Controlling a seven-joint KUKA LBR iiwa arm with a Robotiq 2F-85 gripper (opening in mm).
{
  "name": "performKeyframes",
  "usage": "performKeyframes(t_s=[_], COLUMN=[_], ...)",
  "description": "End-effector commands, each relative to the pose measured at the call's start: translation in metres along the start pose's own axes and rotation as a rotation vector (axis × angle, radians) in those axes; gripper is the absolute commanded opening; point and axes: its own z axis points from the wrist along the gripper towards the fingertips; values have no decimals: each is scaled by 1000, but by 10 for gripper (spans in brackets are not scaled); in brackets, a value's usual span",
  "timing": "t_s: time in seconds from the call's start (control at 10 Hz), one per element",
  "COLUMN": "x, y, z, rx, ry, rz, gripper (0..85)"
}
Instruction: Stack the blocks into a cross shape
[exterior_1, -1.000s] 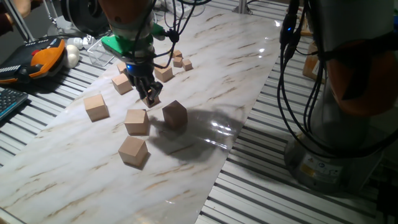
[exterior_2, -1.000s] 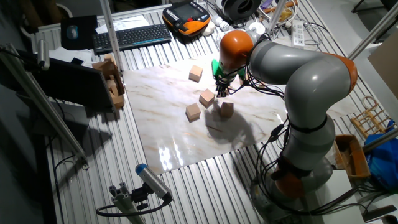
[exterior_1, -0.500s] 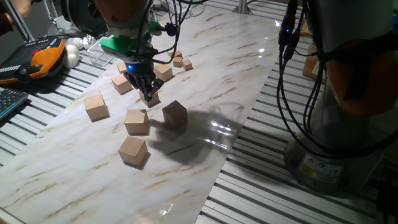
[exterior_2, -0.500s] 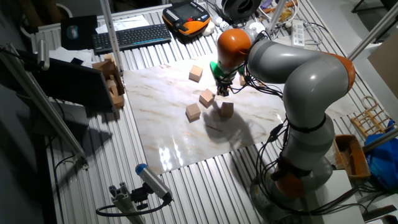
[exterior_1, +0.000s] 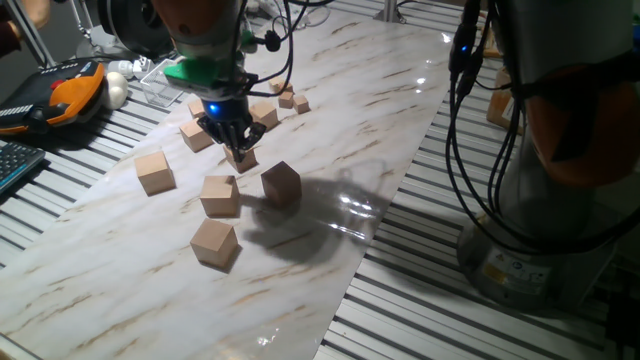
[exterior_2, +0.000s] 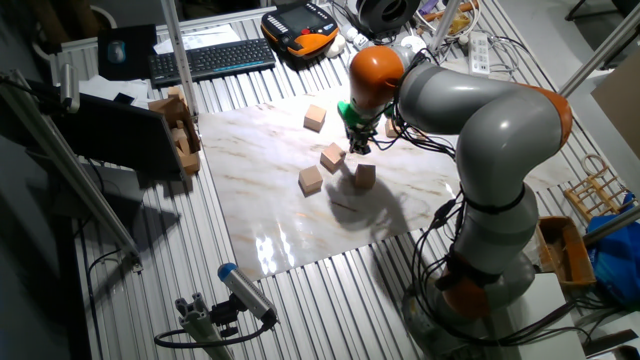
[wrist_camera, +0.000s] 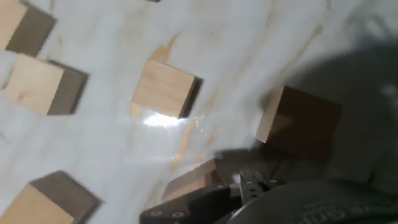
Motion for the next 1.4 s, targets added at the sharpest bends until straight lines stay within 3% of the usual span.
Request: performKeyframes(t_s=[0.0,0.2,0.4,0.6,0.8,0.9,1.0,1.1,1.3], x=[0,0,-1,-2,-11,-12,-12,-14,-17], y=[0,-1,-2,-4,-4,-4,-4,-6,-7], z=[0,-1,-4,-7,-12,-13,-13,-14,-16], rx=[-11,-12,-17,-20,-22,-32,-37,-37,-45], ry=[4,15,-12,-19,-6,14,16,0,29], rz=[-509,-547,-611,-675,-777,-814,-850,-889,-936], gripper=[0,0,0,0,0,0,0,0,0])
